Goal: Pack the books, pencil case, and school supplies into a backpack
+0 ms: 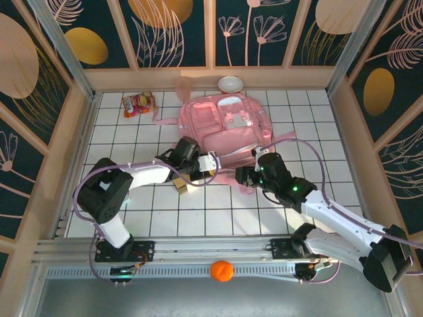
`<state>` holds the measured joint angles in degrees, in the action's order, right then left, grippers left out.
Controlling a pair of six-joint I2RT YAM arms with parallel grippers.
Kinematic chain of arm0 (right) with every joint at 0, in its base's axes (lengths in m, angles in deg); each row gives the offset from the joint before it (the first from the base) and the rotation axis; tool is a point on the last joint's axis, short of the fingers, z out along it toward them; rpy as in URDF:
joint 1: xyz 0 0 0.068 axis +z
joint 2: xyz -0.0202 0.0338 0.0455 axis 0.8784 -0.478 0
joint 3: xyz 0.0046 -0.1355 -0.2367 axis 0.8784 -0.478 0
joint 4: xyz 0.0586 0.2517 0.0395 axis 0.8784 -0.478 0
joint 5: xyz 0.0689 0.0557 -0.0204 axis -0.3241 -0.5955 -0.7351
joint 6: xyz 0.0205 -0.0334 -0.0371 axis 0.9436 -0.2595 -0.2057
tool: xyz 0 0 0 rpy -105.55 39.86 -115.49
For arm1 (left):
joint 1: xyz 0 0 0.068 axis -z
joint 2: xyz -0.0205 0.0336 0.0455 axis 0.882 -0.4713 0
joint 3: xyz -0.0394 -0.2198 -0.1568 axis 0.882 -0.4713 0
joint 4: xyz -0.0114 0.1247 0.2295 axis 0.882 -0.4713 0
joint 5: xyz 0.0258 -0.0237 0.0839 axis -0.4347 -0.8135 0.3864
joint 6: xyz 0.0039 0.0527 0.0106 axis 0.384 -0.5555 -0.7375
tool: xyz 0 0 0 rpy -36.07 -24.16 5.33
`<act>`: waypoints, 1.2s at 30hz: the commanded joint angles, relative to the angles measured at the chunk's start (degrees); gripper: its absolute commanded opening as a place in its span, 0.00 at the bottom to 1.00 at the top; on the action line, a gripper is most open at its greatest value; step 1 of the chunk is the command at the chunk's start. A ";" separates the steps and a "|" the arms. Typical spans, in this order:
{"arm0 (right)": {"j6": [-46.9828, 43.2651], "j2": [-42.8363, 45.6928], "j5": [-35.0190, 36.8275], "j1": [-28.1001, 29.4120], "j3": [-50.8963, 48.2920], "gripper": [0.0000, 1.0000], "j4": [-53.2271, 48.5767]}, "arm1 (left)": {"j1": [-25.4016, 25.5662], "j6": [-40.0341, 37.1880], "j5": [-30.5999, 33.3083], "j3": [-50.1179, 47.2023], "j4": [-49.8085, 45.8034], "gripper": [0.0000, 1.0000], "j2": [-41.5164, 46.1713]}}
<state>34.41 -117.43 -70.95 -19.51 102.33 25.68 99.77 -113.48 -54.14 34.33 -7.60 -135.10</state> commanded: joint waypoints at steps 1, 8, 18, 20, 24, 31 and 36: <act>1.79 2.66 -0.17 -1.21 -1.21 0.53 1.33 | -0.36 1.05 -0.06 1.06 2.28 0.20 0.17; 4.04 5.70 -0.16 -2.84 -0.66 0.53 -2.18 | -0.32 14.87 -8.89 4.67 -0.68 0.00 7.57; 13.29 0.35 5.96 5.97 4.37 0.52 -6.34 | -0.01 23.76 -10.17 10.32 -4.70 0.00 8.33; 15.75 -2.64 10.13 8.39 5.80 0.52 -6.49 | -0.01 24.08 -10.08 11.00 -5.30 0.00 8.10; 17.91 -9.68 15.21 9.88 9.49 0.50 -7.23 | -0.01 24.44 -10.53 11.54 -5.40 0.00 7.97; 17.63 -19.67 22.58 9.61 15.77 0.45 -9.55 | -0.06 24.32 -10.78 11.46 -5.51 0.00 8.49; 17.03 -20.76 22.77 7.58 15.39 0.39 -8.37 | -0.01 24.14 -10.77 11.04 -5.48 0.00 9.16</act>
<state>51.11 -138.08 -52.76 -10.71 116.56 17.94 99.81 -90.51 -62.45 42.92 -15.77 -127.71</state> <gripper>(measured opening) 0.392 0.052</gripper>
